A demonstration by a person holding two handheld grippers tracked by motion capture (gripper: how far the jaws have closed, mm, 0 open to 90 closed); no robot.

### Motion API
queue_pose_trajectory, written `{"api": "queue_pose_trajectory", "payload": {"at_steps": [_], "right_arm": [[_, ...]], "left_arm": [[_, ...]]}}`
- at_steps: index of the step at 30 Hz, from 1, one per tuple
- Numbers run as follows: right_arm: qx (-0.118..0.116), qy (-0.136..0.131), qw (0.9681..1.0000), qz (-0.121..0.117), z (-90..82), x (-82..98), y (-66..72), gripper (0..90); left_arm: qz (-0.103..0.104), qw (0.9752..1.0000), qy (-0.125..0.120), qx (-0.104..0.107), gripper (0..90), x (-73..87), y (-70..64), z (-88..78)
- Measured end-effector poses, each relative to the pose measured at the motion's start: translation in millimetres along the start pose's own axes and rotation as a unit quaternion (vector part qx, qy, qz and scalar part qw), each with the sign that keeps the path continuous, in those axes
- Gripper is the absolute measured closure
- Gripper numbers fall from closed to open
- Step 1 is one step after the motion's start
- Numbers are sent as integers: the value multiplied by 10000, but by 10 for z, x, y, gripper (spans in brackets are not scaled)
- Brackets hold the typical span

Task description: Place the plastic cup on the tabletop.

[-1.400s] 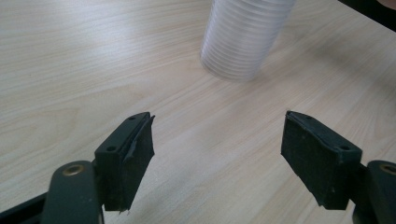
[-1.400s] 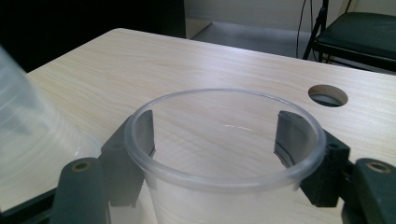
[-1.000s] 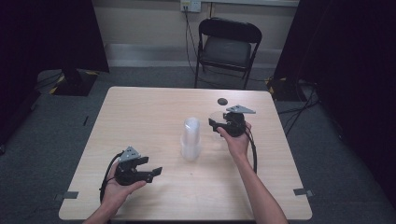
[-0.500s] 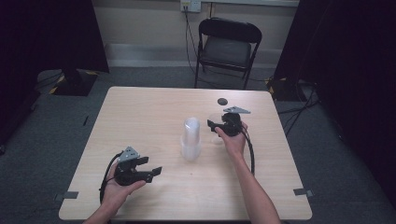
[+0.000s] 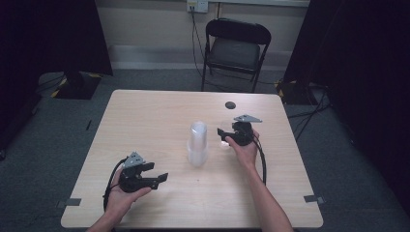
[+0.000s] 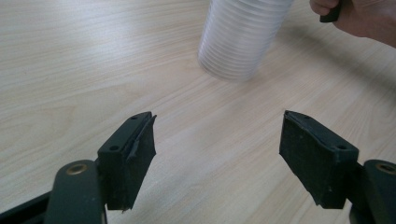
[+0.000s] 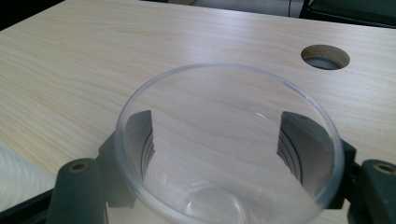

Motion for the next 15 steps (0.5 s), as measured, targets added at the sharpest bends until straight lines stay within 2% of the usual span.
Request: {"api": "queue_pose_trajectory", "payload": {"at_steps": [6, 8, 15], "right_arm": [[-19, 64, 10000, -17, -47, 42, 8, 288], [6, 125, 9998, -149, -65, 64, 47, 290], [-15, 196, 9996, -206, -75, 84, 80, 283]], "left_arm": [[-15, 10000, 5, 4, 267, 0, -1, 1], [-34, 10000, -3, 6, 266, -1, 0, 5], [-50, 10000, -11, -7, 267, -2, 2, 2]]}}
Point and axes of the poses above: each handheld gripper's, and its own axes: z roughly forward along the jaws, x roughly out of its underside, y roughly to its left, the point moved 6 cm from there along z, roughly forward along the jaws, and after that the axes turned 8 degrees about -x, right-handed, at the moved point
